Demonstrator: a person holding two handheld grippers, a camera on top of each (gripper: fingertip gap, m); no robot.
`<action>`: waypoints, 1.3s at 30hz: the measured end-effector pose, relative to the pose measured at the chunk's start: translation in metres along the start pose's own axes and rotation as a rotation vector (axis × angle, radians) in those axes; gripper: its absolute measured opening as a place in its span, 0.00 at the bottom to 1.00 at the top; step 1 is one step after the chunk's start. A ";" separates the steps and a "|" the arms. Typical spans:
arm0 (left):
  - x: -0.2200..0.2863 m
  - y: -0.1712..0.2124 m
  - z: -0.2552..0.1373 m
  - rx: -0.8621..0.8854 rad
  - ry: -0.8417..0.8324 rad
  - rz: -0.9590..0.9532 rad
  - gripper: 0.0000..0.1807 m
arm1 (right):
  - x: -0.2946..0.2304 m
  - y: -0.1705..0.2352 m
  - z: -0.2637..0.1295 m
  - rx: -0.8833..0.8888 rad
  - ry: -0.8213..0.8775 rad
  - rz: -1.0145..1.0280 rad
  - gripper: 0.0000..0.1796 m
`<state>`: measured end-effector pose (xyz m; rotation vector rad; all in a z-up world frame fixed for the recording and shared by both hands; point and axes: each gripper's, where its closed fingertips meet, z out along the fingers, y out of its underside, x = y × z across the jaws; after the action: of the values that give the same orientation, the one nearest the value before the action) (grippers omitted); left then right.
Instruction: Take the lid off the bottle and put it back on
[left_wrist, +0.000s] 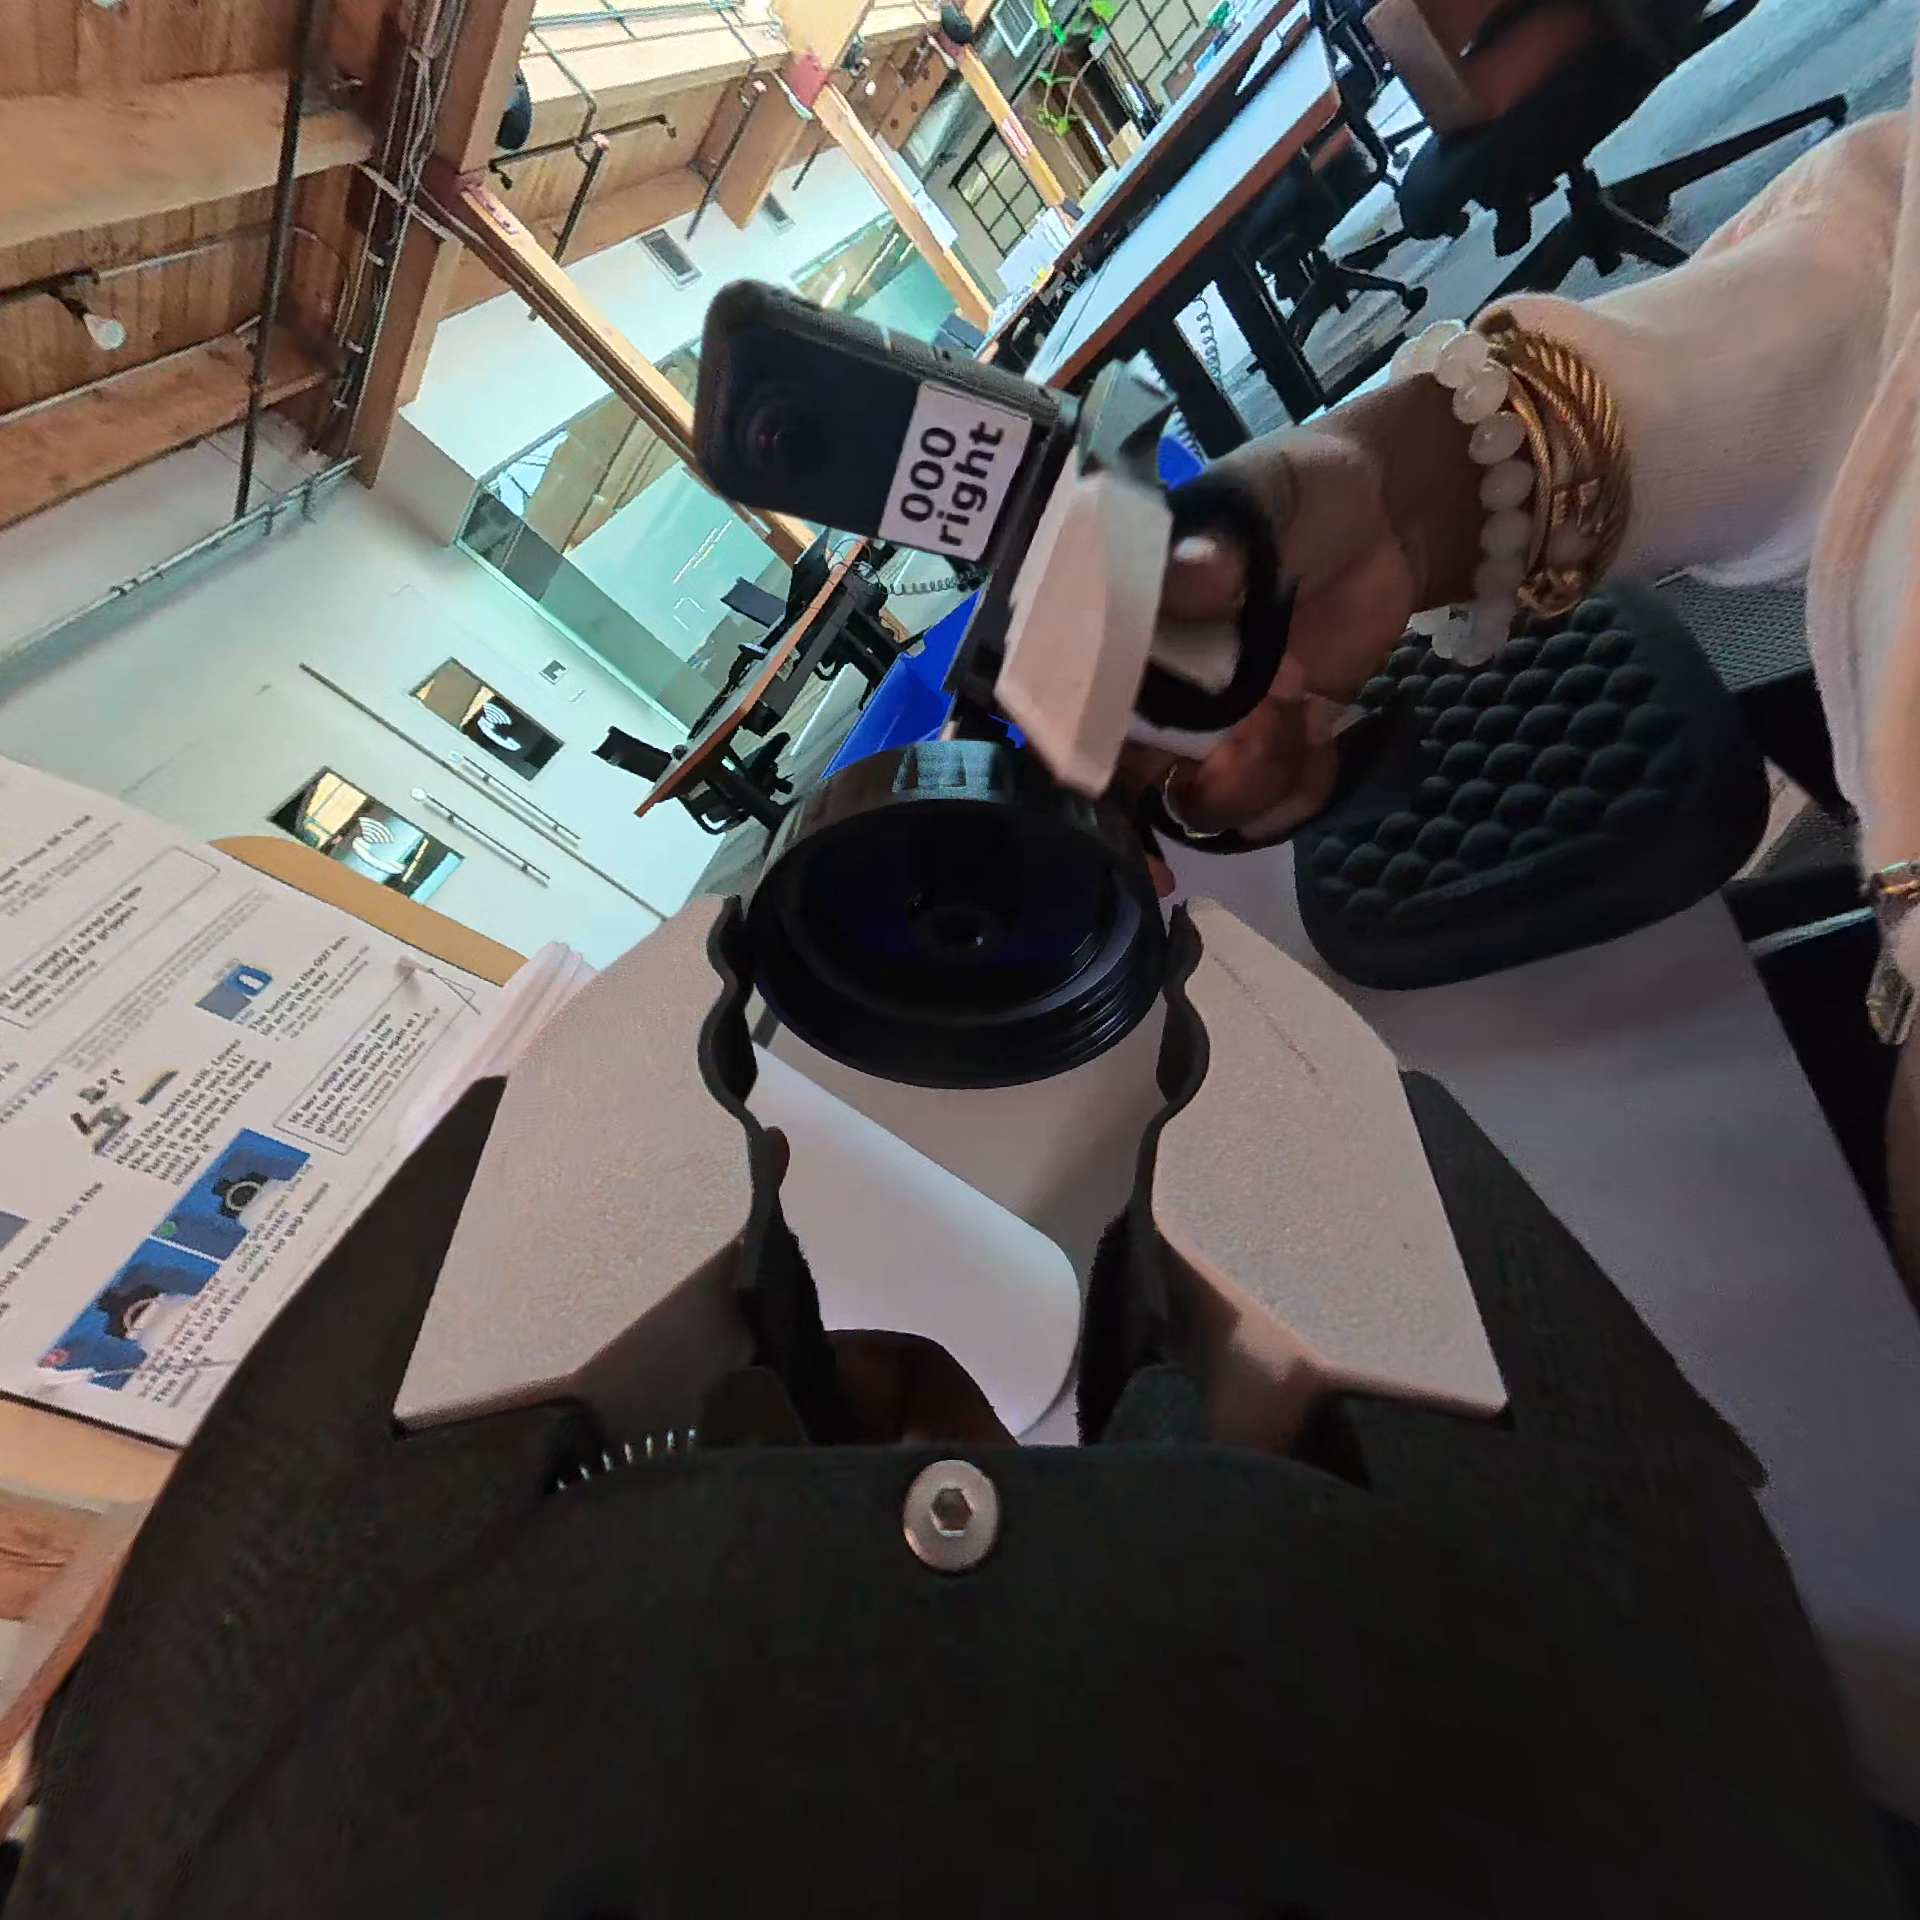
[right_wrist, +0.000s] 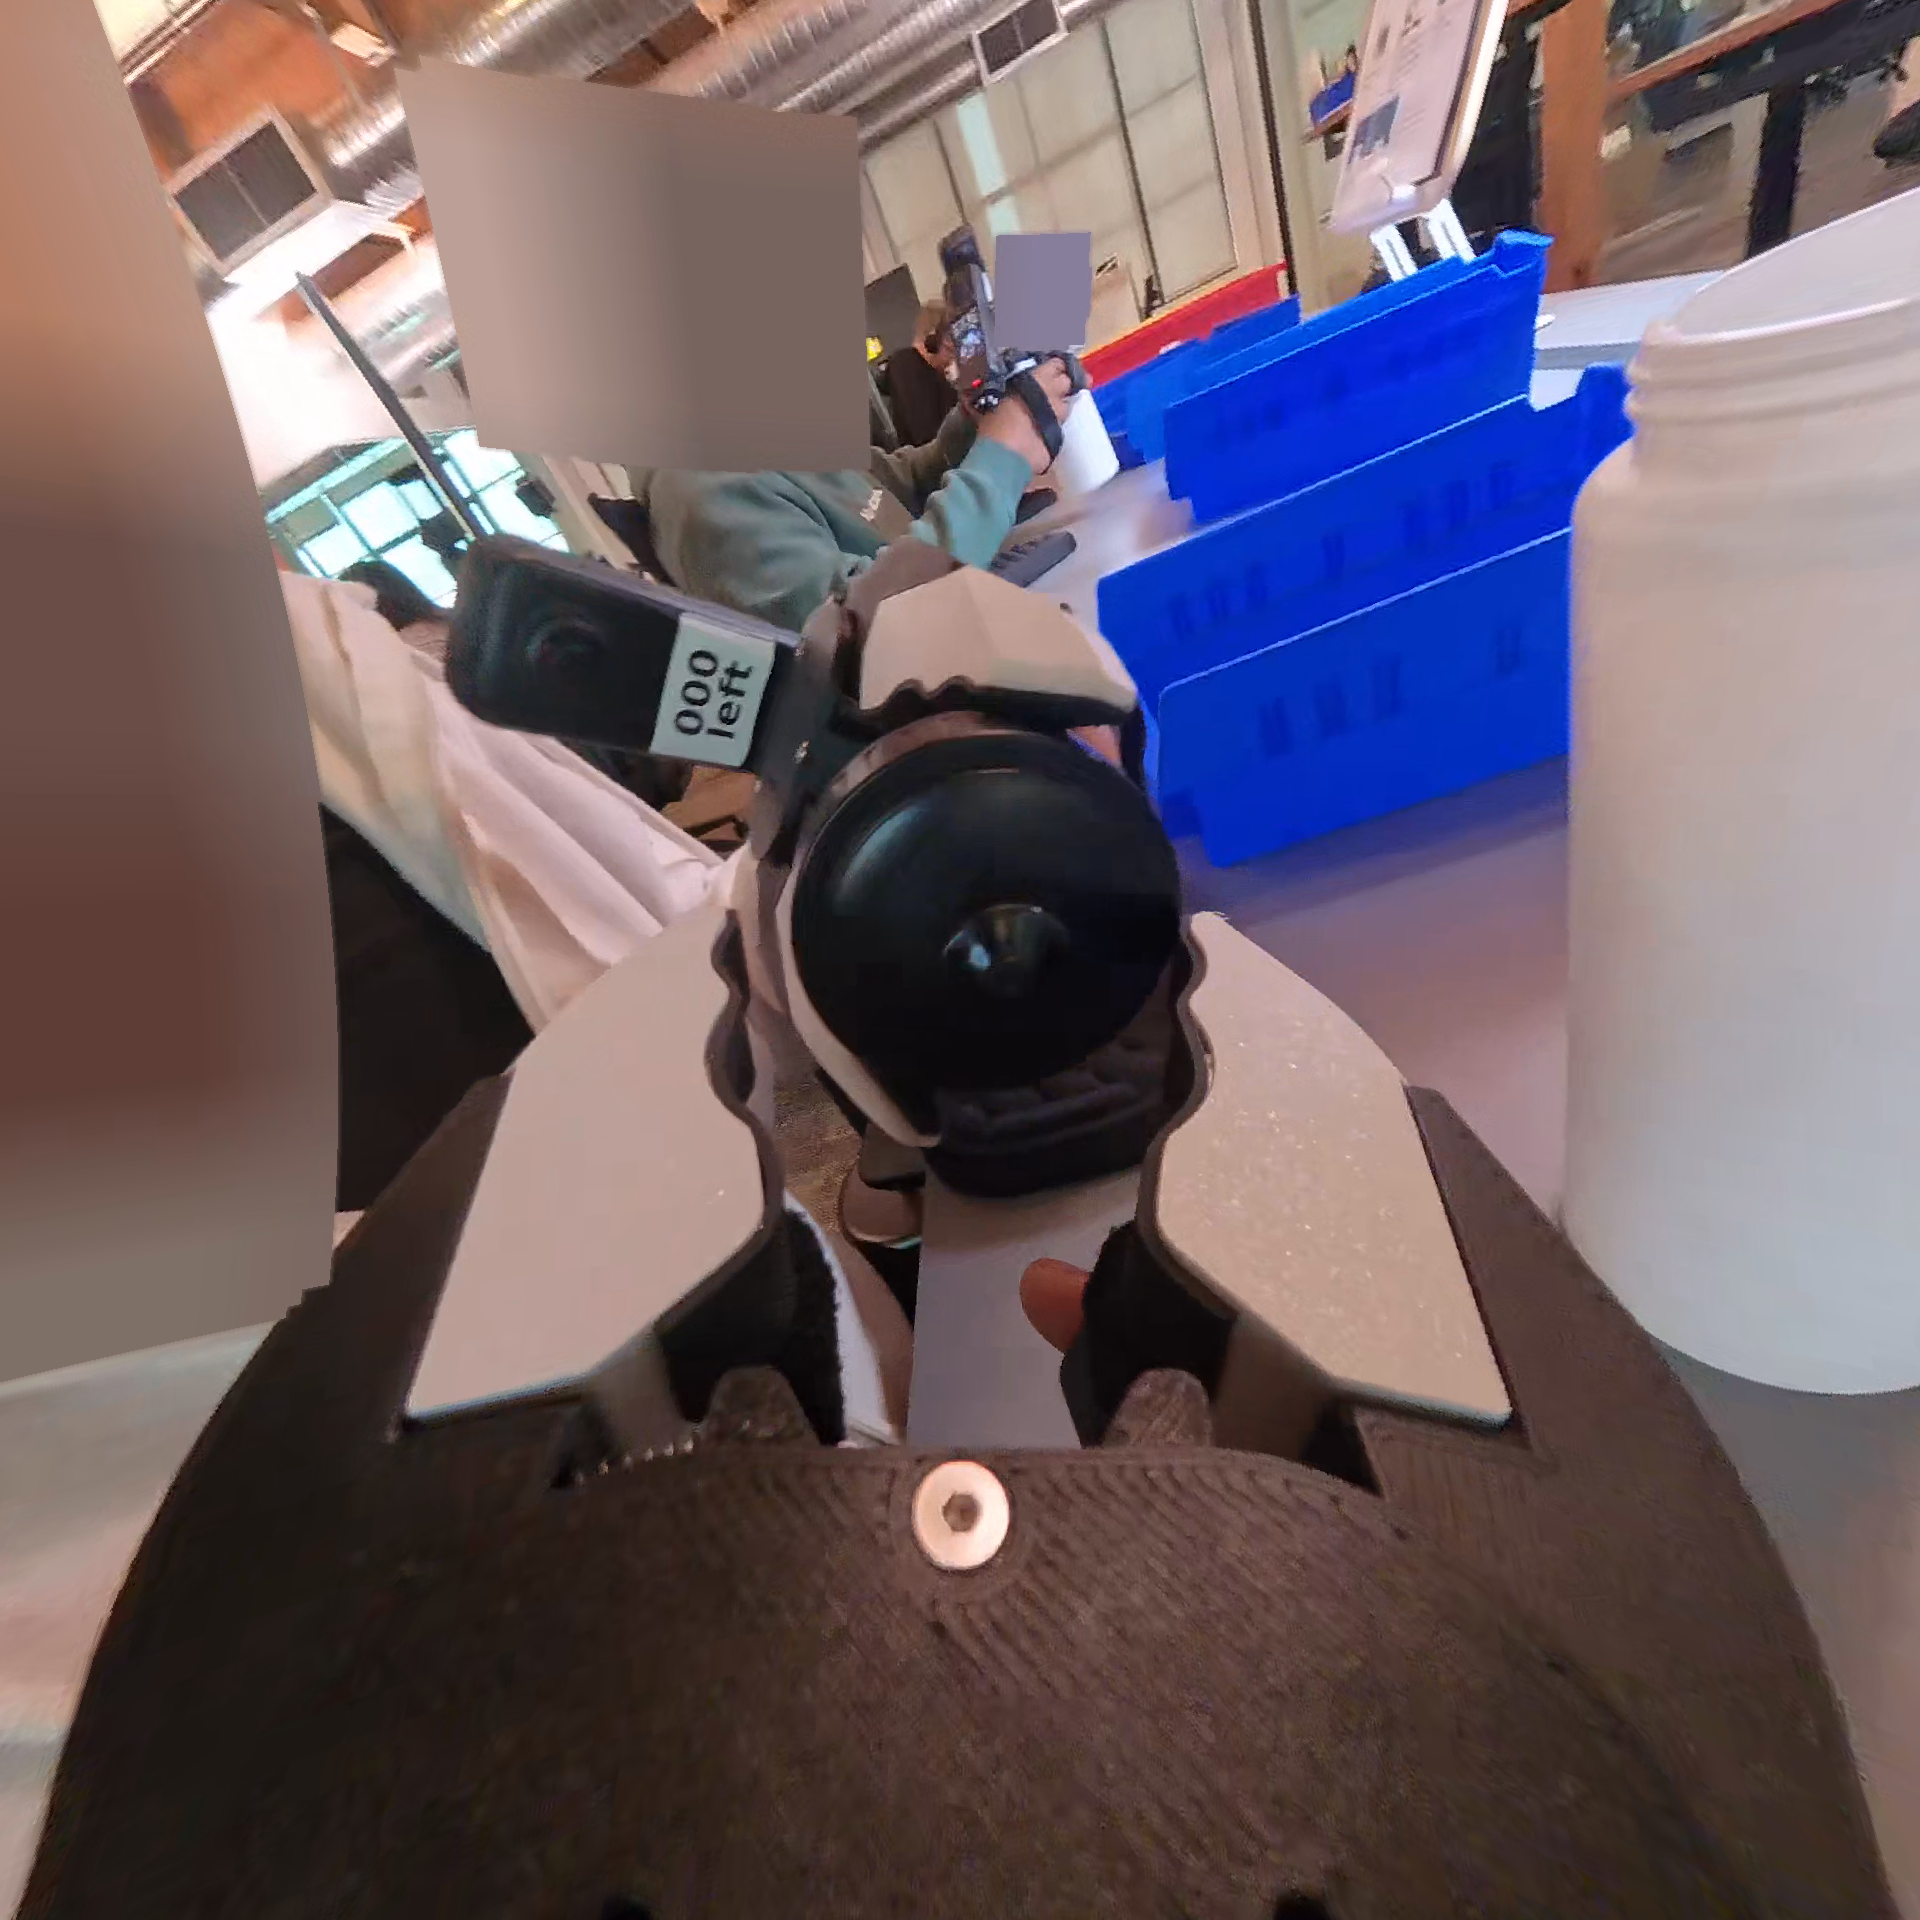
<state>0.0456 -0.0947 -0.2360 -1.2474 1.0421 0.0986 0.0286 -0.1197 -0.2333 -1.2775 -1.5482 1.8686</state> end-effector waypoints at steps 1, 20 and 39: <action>0.000 -0.001 0.001 0.002 -0.006 0.006 0.42 | 0.002 -0.001 0.000 0.005 0.012 -0.001 0.40; -0.107 0.080 0.030 -0.161 -0.321 -0.678 0.72 | 0.049 -0.107 -0.047 -0.695 0.198 -0.656 0.39; -0.076 0.109 0.078 -0.045 -0.189 -0.756 0.56 | 0.114 -0.091 -0.020 -1.377 0.076 -0.730 0.39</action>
<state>-0.0145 0.0434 -0.2671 -1.5649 0.3615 -0.3385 -0.0341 0.0077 -0.1941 -0.8552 -2.8179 0.1496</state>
